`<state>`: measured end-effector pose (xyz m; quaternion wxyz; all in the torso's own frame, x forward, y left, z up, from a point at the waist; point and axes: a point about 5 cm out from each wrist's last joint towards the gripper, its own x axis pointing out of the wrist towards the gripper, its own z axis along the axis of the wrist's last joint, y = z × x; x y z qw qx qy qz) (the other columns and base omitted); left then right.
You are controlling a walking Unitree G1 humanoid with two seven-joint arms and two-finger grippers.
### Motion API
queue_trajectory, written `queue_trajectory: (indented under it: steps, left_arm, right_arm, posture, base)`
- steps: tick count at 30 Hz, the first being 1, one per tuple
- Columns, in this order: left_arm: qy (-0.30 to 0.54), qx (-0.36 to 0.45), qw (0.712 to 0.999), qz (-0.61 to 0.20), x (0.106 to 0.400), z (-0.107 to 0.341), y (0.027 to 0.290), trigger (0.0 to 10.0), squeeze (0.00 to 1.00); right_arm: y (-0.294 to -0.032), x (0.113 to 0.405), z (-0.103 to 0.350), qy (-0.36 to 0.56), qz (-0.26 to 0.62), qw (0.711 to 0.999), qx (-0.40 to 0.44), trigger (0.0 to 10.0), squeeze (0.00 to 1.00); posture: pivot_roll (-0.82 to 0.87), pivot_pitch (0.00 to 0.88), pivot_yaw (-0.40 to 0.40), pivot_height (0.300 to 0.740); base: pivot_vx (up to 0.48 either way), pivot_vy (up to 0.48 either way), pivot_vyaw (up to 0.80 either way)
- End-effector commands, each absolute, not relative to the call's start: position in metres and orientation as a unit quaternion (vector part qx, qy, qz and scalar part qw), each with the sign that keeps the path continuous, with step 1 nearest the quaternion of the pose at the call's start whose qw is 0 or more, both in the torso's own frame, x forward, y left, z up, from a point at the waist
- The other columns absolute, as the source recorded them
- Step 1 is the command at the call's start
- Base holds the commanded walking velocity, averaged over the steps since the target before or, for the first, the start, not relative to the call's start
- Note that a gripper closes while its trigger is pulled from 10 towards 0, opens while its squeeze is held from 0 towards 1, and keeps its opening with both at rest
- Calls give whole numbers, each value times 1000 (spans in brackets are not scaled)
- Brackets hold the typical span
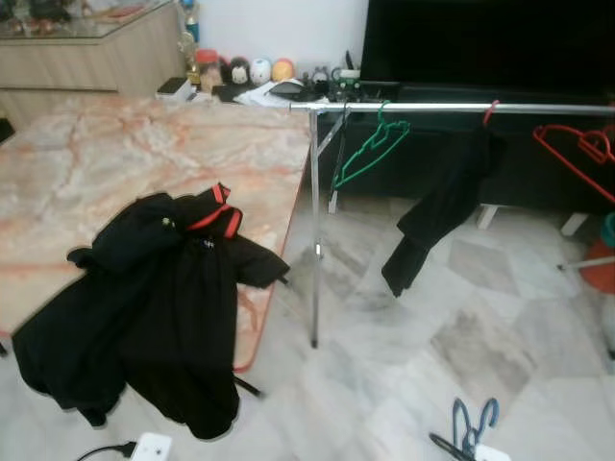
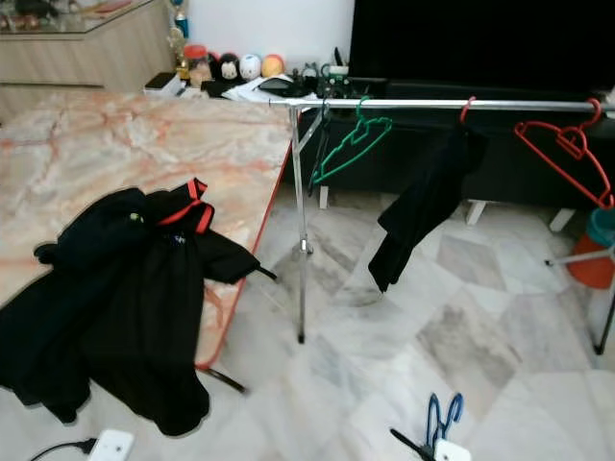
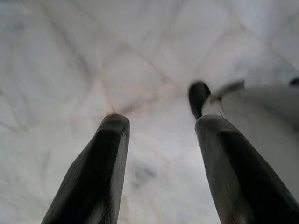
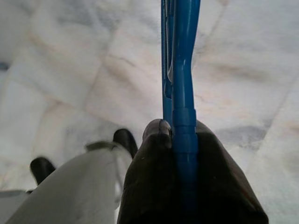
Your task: Hang hanger
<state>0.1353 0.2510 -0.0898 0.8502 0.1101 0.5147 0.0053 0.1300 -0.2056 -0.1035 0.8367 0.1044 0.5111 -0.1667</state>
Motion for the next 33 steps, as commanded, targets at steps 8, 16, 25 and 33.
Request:
queue_trajectory:
  steps: [8, 16, 25, 33]
  left_arm:
    - [505, 101, 857, 7, 144, -88, 247, 10000, 0]
    - [500, 103, 860, 6, 150, -85, 248, 10000, 0]
    - [492, 105, 864, 0, 157, -83, 246, 10000, 0]
    - [485, 105, 868, -3, 164, -81, 243, 10000, 0]
  right_arm:
    - [-211, 131, -102, 504, -180, 837, 108, 10000, 0]
    - [-211, 133, -102, 501, -192, 836, 114, 10000, 0]
    - [-210, 134, -101, 498, -197, 836, 121, 10000, 0]
    - [-210, 136, -101, 496, -195, 837, 121, 10000, 0]
  posture:
    - [-26, 0, -9, 740]
    - [-29, 0, 3, 740]
    - [-32, 0, 5, 740]
    - [-33, 0, 2, 740]
  base:
    - [0, -305, 0]
    - [0, -305, 0]
    - [0, -305, -56]
    - [0, -307, -600]
